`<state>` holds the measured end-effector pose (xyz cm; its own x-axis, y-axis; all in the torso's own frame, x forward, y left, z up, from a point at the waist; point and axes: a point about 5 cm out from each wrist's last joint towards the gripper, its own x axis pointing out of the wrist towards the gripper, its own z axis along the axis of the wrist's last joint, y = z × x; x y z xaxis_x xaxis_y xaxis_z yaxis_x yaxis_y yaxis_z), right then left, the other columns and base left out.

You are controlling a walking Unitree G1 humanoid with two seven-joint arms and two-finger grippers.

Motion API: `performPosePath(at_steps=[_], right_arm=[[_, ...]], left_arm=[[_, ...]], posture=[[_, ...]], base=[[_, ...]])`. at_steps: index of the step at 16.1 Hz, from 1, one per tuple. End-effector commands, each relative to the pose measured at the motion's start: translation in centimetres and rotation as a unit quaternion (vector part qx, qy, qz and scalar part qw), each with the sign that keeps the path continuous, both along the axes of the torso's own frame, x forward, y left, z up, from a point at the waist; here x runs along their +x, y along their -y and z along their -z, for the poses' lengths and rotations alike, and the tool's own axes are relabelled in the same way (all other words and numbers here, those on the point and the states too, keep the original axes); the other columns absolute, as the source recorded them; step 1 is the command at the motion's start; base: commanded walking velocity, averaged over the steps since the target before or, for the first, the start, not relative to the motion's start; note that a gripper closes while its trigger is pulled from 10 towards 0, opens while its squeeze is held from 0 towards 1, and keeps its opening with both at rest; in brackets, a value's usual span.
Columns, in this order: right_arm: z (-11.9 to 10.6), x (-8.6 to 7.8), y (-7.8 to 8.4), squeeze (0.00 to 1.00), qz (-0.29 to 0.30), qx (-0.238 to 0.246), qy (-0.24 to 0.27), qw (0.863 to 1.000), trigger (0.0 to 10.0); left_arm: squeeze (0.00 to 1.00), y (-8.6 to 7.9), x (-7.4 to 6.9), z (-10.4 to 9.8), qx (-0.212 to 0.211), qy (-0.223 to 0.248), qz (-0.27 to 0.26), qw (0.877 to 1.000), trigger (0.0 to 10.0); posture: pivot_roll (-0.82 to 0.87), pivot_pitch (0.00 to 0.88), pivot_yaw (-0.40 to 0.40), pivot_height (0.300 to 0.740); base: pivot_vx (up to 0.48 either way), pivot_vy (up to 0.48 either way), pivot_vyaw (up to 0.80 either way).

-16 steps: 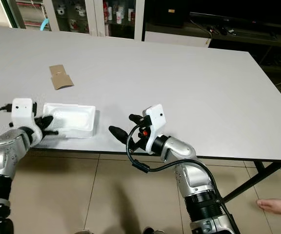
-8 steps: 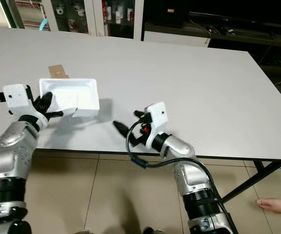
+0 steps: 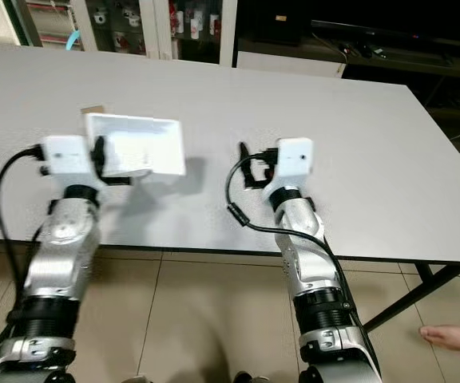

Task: Picking trash to rubbish bin

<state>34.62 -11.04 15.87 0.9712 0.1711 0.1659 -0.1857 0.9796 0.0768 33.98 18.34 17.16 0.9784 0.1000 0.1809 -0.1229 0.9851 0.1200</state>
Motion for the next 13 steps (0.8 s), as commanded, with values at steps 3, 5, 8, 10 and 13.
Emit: performPosePath(at_steps=[3, 5, 8, 10, 13], right_arm=[[-0.3, 0.4, 2.1, 0.00, 0.073, -0.015, 0.027, 0.997, 10.0], [0.1, 0.4, 3.0, 0.00, 0.111, -0.017, 0.023, 0.993, 10.0], [0.3, 0.7, 4.4, 0.00, 0.144, -0.032, 0.031, 0.989, 10.0], [0.4, 0.7, 4.4, 0.00, 0.147, -0.030, 0.030, 0.988, 10.0], [0.7, 0.6, 4.5, 0.00, 0.151, -0.030, 0.030, 0.988, 10.0]], left_arm=[[0.00, 1.0, 0.8, -1.9, 0.084, 0.046, 0.024, 0.995, 10.0], [0.00, 1.4, 1.1, -2.1, 0.141, 0.055, 0.031, 0.988, 10.0], [0.00, 1.4, 1.7, -1.5, 0.132, 0.050, 0.015, 0.990, 10.0], [0.00, 1.5, 1.7, -1.1, 0.130, 0.046, 0.015, 0.990, 10.0], [0.00, 2.2, 1.5, -0.4, 0.124, 0.044, 0.024, 0.991, 10.0]], posture=[[0.03, 0.025, -0.082, 0.740], [0.03, 0.023, -0.082, 0.740], [0.02, 0.005, -0.086, 0.740], [0.02, 0.003, -0.086, 0.740], [0.02, 0.000, -0.086, 0.740]], base=[[0.000, 0.000, 0.00], [0.000, 0.000, 0.00], [0.000, 0.000, 0.00], [0.000, 0.000, 0.00], [0.000, 0.000, 0.00]])
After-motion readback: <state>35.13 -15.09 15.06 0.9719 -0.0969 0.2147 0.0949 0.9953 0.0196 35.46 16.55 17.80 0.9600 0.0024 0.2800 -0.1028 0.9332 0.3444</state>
